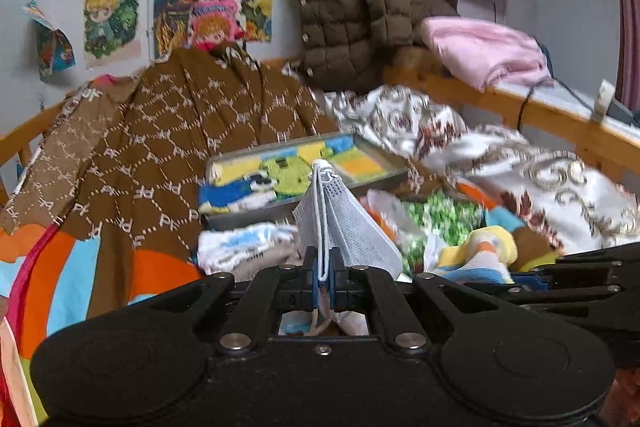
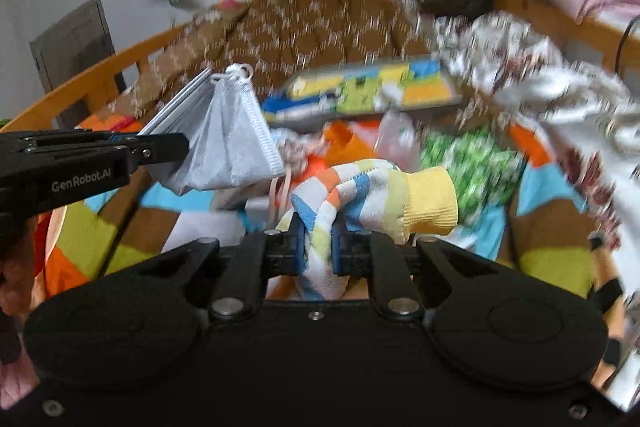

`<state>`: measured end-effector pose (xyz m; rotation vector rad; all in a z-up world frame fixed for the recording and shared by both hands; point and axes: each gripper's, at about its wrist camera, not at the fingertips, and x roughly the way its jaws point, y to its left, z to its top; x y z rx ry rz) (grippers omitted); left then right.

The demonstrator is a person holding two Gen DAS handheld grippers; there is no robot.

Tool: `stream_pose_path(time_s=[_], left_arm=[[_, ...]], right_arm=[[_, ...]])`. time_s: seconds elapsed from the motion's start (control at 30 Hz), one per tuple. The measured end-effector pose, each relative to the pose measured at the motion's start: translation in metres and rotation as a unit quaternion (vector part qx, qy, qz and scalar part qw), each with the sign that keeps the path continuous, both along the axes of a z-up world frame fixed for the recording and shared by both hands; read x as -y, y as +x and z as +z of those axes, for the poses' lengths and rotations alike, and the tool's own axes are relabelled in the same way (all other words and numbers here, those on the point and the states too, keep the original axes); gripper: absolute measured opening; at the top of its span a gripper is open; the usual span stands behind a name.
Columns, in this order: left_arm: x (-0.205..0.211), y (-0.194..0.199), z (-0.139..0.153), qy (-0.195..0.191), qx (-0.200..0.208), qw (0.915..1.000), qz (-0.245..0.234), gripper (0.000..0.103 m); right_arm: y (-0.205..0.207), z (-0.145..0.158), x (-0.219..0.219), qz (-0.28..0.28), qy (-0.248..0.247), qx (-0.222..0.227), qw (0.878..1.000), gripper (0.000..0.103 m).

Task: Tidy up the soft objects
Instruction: 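Carry the striped sock and grey mask with both tools onto the tray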

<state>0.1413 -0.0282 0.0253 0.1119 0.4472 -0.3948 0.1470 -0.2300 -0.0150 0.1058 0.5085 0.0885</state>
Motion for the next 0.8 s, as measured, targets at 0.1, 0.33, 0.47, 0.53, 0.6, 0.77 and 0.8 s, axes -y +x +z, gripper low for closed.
stream_pose_path(time_s=[0.1,0.33,0.47,0.53,0.6,0.77,0.8], left_arm=[[-0.005,-0.001,0.007,-0.016,0.021,0.9996,0.008,0.004],[-0.004,0.035,0.024,-0.03,0.074,0.9962,0.036,0.004],[-0.009,0.074,0.029,-0.057,0.095,0.9917,0.065,0.004],[-0.012,0.094,0.028,-0.072,0.112,0.9889,0.067,0.004],[-0.012,0.114,0.027,-0.079,0.12,0.9868,0.074,0.004],[-0.008,0.171,0.018,-0.095,0.129,0.9832,0.088,0.004],[-0.006,0.184,0.015,-0.096,0.131,0.9826,0.09,0.004]], right_arm=[[-0.008,0.011,0.002,-0.009,-0.02,0.04,0.999,0.007],[0.02,0.042,0.001,0.008,-0.087,0.111,0.99,0.007],[0.057,0.053,0.006,0.013,-0.077,0.15,0.986,0.007],[0.074,0.055,0.01,0.019,-0.069,0.174,0.982,0.007],[0.092,0.054,0.011,0.018,-0.074,0.193,0.978,0.007],[0.132,0.052,0.016,0.013,-0.08,0.209,0.975,0.007],[0.139,0.052,0.018,0.011,-0.079,0.211,0.974,0.007]])
